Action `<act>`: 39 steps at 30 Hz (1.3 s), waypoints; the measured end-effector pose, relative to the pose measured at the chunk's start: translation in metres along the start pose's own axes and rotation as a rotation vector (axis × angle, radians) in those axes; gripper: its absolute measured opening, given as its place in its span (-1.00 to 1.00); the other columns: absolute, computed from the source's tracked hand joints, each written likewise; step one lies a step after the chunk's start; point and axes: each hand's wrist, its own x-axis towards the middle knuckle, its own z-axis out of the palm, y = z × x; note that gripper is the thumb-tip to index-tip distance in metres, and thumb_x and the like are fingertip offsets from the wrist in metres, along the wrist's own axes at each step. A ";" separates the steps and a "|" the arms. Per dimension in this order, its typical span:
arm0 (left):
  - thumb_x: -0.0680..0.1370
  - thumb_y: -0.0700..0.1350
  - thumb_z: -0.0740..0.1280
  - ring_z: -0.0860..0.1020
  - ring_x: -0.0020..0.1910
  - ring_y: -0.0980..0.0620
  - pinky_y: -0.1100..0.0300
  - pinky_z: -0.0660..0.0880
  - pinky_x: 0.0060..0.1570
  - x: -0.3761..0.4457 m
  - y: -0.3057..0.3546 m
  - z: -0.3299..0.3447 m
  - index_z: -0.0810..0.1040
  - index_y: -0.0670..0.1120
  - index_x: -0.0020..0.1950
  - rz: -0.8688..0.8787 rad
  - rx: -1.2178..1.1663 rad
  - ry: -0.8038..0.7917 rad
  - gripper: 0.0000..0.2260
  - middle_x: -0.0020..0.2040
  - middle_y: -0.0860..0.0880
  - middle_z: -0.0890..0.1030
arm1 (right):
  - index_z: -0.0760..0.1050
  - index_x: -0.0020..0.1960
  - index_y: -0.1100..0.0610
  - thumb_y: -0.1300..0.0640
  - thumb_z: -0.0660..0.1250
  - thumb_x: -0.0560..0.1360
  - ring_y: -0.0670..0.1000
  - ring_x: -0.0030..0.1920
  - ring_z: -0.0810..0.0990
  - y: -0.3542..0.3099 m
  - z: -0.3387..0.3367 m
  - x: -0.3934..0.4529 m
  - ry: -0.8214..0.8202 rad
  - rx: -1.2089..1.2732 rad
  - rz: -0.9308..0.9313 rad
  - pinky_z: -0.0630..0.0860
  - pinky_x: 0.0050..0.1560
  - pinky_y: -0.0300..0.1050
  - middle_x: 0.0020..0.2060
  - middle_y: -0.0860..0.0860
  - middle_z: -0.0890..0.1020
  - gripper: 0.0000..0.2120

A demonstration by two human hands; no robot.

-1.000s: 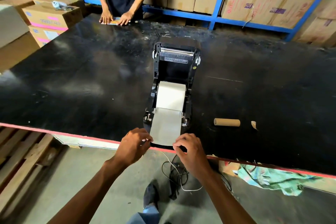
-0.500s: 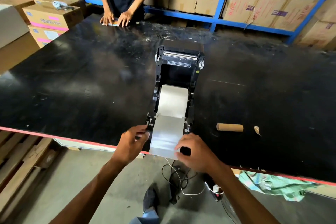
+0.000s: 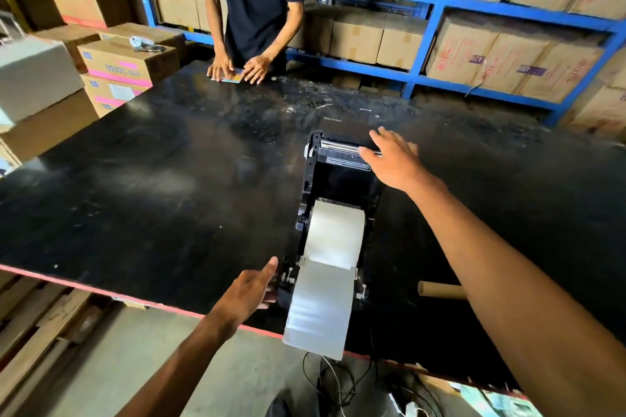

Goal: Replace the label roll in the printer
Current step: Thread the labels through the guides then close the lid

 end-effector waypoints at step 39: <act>0.42 0.29 0.33 0.67 -0.14 -0.07 0.13 0.57 -0.20 0.013 -0.010 0.015 0.59 -0.13 -0.03 0.000 -0.145 0.136 -0.52 -0.18 -0.11 0.71 | 0.53 0.18 -0.07 -0.21 0.32 0.43 -0.17 0.23 0.52 0.021 0.119 -0.213 -0.128 1.092 0.523 0.46 0.17 -0.31 0.23 -0.07 0.59 -0.61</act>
